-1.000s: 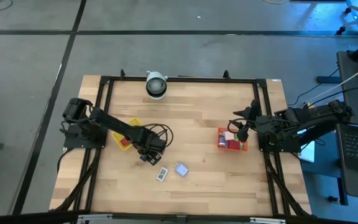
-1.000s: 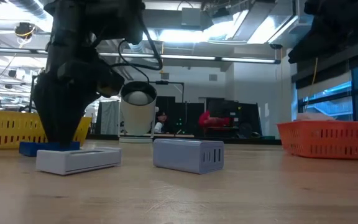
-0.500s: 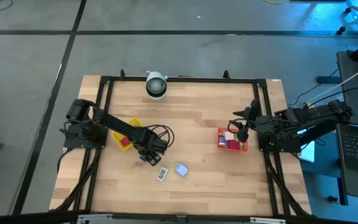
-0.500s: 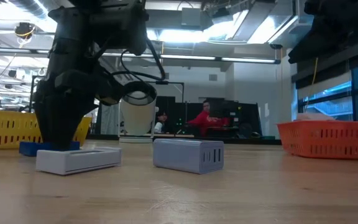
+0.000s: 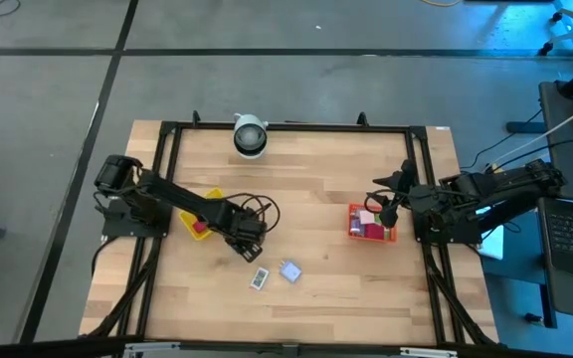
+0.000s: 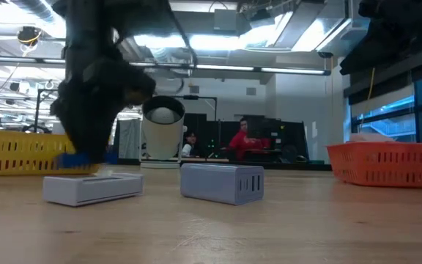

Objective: Pick & Place Office items
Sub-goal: Put the dark blue digital timer into the yellow basket

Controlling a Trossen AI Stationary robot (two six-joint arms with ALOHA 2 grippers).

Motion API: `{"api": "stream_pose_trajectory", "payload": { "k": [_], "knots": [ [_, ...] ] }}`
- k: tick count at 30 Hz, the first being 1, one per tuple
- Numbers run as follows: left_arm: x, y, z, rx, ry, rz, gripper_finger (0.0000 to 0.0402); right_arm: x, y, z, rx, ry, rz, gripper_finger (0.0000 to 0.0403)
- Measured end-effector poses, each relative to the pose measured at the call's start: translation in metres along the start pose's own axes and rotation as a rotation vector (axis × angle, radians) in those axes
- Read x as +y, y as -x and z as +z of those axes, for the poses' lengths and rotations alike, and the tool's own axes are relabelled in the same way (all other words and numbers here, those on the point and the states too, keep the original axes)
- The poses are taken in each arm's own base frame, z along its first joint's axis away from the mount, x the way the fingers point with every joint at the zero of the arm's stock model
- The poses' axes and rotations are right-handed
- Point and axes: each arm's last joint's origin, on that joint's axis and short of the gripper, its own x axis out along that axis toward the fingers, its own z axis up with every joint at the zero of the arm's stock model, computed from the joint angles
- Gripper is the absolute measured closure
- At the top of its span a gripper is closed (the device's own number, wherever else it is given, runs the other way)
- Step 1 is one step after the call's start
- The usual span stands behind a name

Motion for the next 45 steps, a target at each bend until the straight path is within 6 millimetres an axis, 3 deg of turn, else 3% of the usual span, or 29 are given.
{"api": "stream_pose_trajectory", "payload": {
  "k": [5, 11, 17, 20, 23, 33, 45],
  "knots": [
    [0.002, 0.019, 0.003, -0.134, -0.002, -0.015, 0.0249, 0.000, 0.000, 0.000, 0.000, -0.002, 0.000, 0.0199],
    [0.011, 0.061, 0.000, -0.390, -0.024, -0.022, 0.0254, 0.000, 0.000, 0.000, 0.002, -0.005, 0.000, 0.0199],
    [0.037, 0.112, -0.027, -0.690, -0.041, 0.067, 0.0248, 0.001, 0.000, 0.000, 0.008, -0.006, 0.014, 0.0199],
    [0.055, 0.125, -0.043, -0.815, 0.003, 0.037, 0.0247, 0.001, 0.000, 0.000, 0.008, -0.006, 0.014, 0.0199],
    [0.074, 0.120, -0.057, -0.851, 0.028, 0.006, 0.0246, 0.001, 0.000, 0.000, 0.009, -0.007, 0.014, 0.0199],
    [0.118, 0.062, -0.082, -0.739, 0.143, -0.024, 0.0249, 0.002, -0.001, -0.001, 0.025, -0.089, 0.036, 0.0199],
    [0.126, 0.050, -0.084, -0.581, 0.142, -0.023, 0.0249, 0.002, -0.002, -0.001, 0.028, -0.107, 0.035, 0.0199]
  ]
}}
